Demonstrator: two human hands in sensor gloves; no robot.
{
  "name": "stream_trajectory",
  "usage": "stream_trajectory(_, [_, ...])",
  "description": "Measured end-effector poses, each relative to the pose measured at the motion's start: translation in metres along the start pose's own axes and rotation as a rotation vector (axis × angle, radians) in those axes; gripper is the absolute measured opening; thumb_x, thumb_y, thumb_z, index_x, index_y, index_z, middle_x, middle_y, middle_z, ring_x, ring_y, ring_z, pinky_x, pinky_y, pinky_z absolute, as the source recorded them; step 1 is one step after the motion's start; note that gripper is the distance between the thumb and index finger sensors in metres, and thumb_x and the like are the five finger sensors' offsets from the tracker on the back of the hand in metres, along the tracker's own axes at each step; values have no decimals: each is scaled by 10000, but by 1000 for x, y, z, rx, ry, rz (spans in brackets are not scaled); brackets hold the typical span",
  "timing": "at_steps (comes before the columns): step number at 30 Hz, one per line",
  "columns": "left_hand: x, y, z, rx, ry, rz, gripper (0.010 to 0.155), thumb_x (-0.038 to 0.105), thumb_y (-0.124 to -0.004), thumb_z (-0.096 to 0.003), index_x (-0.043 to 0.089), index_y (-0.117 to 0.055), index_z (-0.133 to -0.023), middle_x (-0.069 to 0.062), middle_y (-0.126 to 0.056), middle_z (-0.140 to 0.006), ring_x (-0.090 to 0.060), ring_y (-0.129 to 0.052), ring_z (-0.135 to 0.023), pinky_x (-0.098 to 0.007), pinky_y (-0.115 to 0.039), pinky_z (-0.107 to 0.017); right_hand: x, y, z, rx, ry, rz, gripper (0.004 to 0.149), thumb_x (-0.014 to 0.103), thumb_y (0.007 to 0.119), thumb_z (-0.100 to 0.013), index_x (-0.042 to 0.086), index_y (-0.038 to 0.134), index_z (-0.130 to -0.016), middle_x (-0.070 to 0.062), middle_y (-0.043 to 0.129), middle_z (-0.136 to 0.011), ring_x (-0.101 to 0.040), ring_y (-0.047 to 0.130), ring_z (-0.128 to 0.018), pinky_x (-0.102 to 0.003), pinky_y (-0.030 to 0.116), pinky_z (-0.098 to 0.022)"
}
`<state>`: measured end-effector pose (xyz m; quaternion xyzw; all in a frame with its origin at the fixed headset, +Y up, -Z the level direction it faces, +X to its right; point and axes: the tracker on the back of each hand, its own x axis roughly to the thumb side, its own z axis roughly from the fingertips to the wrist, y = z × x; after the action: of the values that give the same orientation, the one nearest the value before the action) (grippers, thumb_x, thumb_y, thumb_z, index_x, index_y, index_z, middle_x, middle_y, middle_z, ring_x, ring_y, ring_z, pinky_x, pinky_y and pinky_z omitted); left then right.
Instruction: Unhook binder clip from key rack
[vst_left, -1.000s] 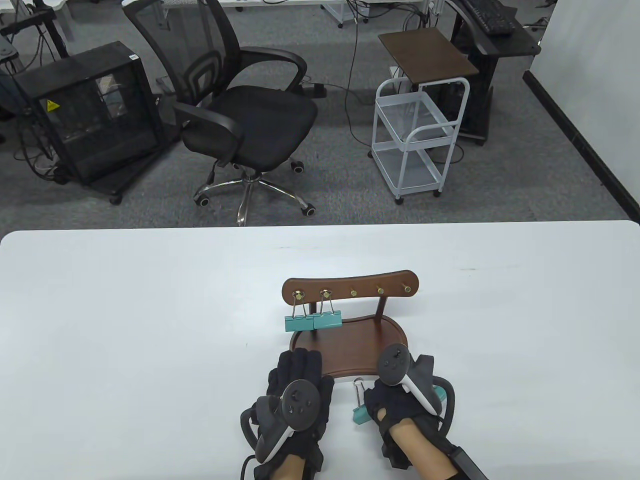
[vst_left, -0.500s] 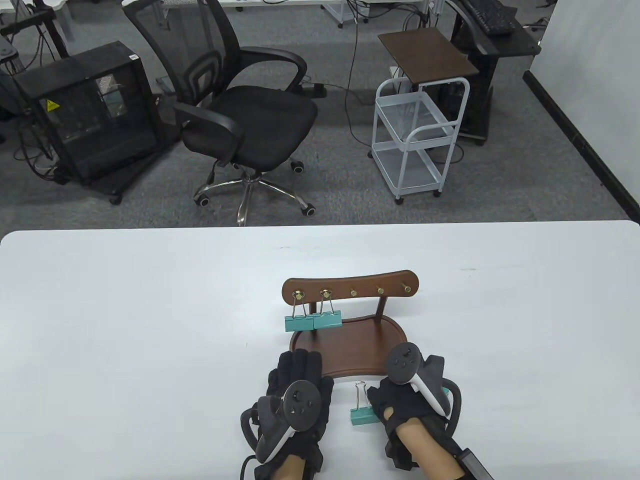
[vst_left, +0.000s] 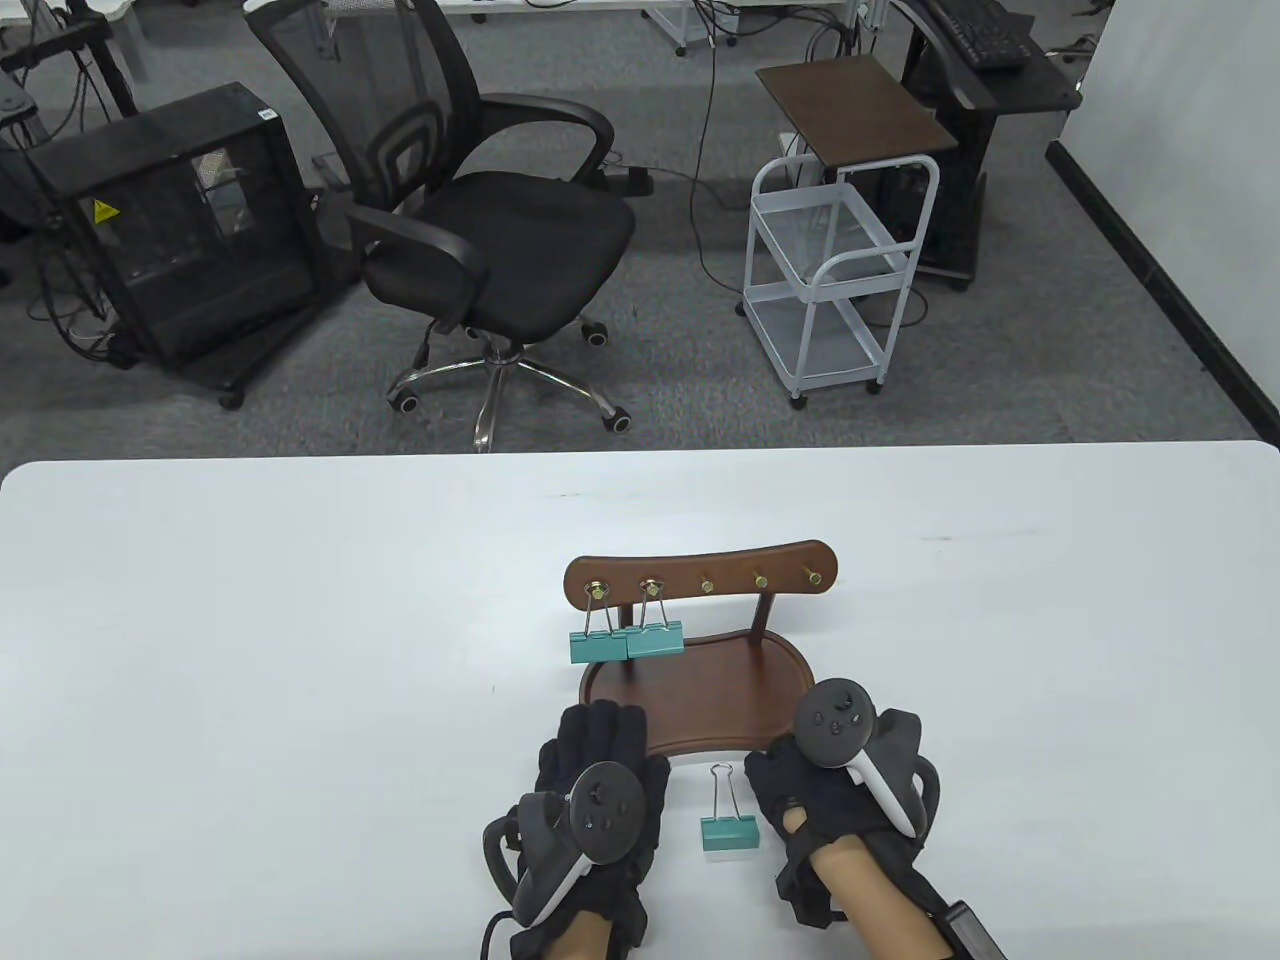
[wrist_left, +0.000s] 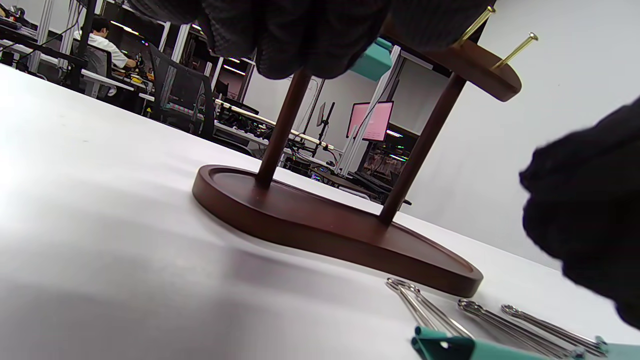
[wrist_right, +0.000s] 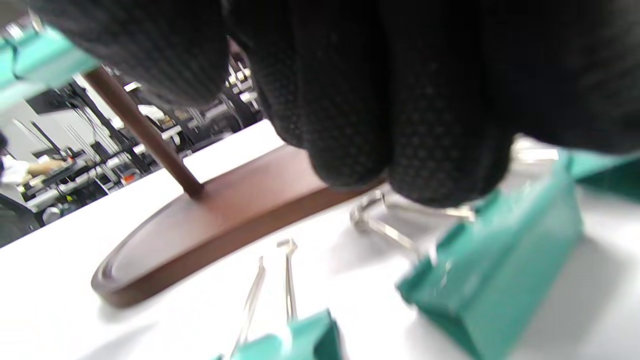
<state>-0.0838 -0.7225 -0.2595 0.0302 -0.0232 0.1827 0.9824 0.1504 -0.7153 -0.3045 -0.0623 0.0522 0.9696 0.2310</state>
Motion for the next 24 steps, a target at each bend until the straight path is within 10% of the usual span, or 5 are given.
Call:
stream_trajectory(11, [0, -1, 0, -7, -17, 17, 650, 575, -579, -523, 288, -607, -1106, -33, -582, -1189, -314, -497, -1119, -532, -484, -760, -23, -32, 14, -160, -131, 141, 660, 548, 765, -385, 197, 614, -924, -176, 563, -1016, -442, 552, -911, -565, 566, -641])
stream_trajectory(24, [1, -2, 1, -14, -26, 12, 652, 573, -562, -522, 288, -596, -1108, -35, -575, -1189, -311, -489, -1119, -530, -480, -760, -71, -34, 23, -256, -287, 219, 653, 538, 644, -389, 197, 546, -937, -101, 469, -1043, -377, 438, -948, -523, 489, -679])
